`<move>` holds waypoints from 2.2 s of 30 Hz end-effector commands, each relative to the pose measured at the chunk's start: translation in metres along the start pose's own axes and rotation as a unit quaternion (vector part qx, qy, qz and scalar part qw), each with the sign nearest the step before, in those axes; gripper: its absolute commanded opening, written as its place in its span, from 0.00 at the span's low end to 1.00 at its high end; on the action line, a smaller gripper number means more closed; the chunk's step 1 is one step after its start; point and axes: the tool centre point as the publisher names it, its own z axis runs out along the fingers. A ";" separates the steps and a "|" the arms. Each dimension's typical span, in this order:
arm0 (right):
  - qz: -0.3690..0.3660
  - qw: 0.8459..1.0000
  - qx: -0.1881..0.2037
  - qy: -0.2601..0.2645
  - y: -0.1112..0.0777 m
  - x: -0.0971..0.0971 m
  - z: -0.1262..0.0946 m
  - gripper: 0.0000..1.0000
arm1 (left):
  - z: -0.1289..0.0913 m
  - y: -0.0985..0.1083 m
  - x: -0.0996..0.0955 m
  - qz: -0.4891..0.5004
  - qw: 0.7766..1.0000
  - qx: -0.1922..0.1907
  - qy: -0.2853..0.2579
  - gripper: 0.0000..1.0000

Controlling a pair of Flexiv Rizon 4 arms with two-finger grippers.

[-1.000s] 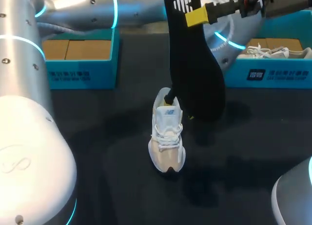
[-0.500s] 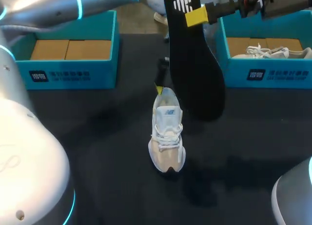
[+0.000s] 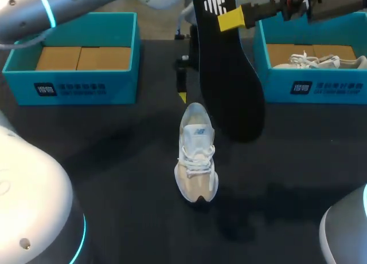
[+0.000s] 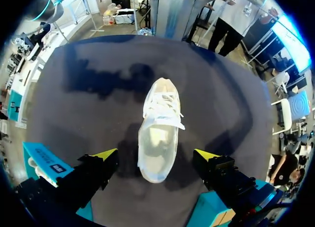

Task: Take the shoe out of the shoebox, open the shoe tongue, remove and reinsert the insole, then place the shoe into the shoebox

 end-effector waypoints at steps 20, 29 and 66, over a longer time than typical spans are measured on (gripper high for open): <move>0.001 1.000 0.001 0.000 0.001 0.000 0.002 0.00 | -0.022 -0.006 0.018 0.011 0.979 -0.004 -0.205 1.00; 0.003 1.000 -0.001 -0.001 0.004 -0.003 0.001 0.00 | -0.038 -0.008 0.018 0.008 0.963 0.013 -0.268 1.00; 0.312 0.942 -0.069 0.100 0.033 -0.113 -0.035 0.00 | -0.151 -0.054 0.053 0.115 0.808 -0.038 -0.576 1.00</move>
